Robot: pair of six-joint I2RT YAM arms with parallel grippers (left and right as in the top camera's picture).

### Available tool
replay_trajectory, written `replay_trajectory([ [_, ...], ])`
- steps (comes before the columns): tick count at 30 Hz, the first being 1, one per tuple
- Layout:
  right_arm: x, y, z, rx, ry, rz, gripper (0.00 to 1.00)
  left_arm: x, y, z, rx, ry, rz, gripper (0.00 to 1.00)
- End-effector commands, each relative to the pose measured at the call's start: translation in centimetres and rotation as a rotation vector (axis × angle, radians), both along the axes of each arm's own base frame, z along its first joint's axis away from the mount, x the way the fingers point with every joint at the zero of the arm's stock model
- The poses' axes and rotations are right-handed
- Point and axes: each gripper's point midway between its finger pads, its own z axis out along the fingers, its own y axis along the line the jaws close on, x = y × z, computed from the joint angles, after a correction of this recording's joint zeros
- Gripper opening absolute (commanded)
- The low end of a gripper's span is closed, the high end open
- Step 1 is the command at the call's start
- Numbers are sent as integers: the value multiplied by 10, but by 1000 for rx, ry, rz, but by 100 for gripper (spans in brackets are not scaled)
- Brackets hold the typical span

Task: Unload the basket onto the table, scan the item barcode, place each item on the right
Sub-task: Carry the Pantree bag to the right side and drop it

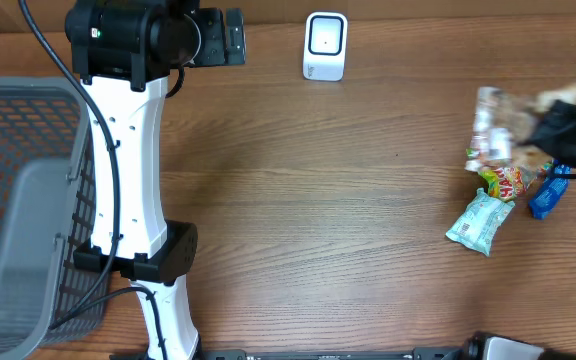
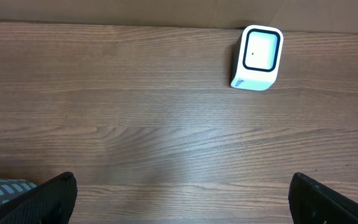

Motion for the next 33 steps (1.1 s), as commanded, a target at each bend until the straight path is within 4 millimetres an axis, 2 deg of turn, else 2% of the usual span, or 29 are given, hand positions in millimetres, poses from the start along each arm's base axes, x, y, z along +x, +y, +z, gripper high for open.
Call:
replay_trajectory([
  [1,-2,-32,-35,112,80,-132,4,1,3,1,18,-8,-5,100],
  [4,-10,-48,-63,155,173,-188,4,1,3,1,18,-8,-6,100],
  [5,-11,-51,-69,167,193,-199,10,1,3,1,18,-8,-6,100],
  [7,-10,-53,-79,190,218,-205,40,1,3,1,18,-8,-6,100],
  [9,-9,-52,-78,197,212,-202,52,1,3,1,18,-8,-6,100],
  [10,-8,-50,-73,200,200,-194,72,1,3,1,18,-8,-6,100],
  [11,-6,-48,-69,205,188,-180,82,1,3,1,18,-8,-6,100],
  [14,2,-31,-38,245,100,-68,99,1,3,1,18,-8,-5,100],
  [16,5,-15,-12,275,28,38,100,1,3,1,18,-8,-6,100],
  [19,-1,11,38,262,-77,173,100,1,3,1,18,-8,-5,100],
  [23,-26,41,103,189,-207,256,100,1,3,1,18,-8,-5,100],
  [24,-41,53,126,170,-268,284,100,1,3,1,18,-8,-6,100],
  [27,-66,77,154,182,-362,341,100,1,3,1,18,-8,-6,100],
  [30,-91,99,172,215,-437,395,100,1,3,1,18,-8,-6,100],
  [33,-116,133,188,374,-500,440,100,1,3,1,18,-8,-6,100],
])
